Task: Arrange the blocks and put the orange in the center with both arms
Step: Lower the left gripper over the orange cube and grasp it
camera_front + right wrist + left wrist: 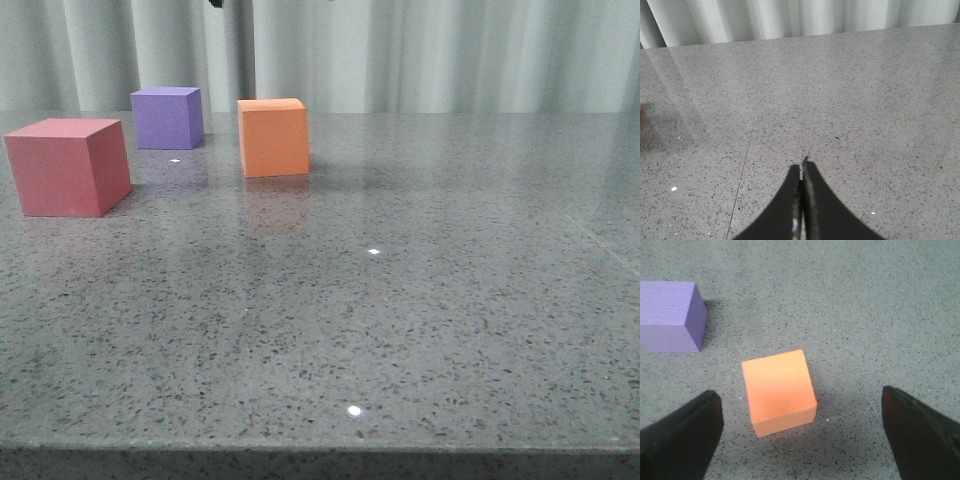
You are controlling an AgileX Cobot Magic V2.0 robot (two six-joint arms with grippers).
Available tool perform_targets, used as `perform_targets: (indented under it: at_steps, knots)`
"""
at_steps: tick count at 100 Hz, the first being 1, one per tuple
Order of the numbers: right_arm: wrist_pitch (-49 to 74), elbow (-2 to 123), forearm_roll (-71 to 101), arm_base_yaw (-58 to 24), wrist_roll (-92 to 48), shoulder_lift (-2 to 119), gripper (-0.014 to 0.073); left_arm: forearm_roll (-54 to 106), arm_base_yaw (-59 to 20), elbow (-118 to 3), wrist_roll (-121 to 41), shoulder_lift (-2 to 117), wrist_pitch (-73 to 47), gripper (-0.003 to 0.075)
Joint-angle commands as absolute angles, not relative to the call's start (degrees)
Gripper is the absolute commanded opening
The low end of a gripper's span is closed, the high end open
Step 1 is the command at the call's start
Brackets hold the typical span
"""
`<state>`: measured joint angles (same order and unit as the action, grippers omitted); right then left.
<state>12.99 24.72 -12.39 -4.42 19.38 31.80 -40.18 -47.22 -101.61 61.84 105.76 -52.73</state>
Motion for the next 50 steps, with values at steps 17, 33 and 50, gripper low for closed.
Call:
perform_targets:
  at_steps: [17, 33, 50]
  knots:
    - [8.65, 26.21, -13.39, -4.12, 18.75, 31.94, -0.0069, -43.99, -47.01, -104.14, 65.41, 105.46, -51.73, 0.0598]
    - [8.65, 26.21, -13.39, -4.12, 18.75, 31.94, -0.0069, -44.55, -45.76, -104.14, 66.53, 106.57, -51.50, 0.0598]
    - [8.65, 26.21, -13.39, -4.12, 18.75, 31.94, -0.0069, -44.92, -44.05, -104.14, 67.93, 107.45, -50.19, 0.0598]
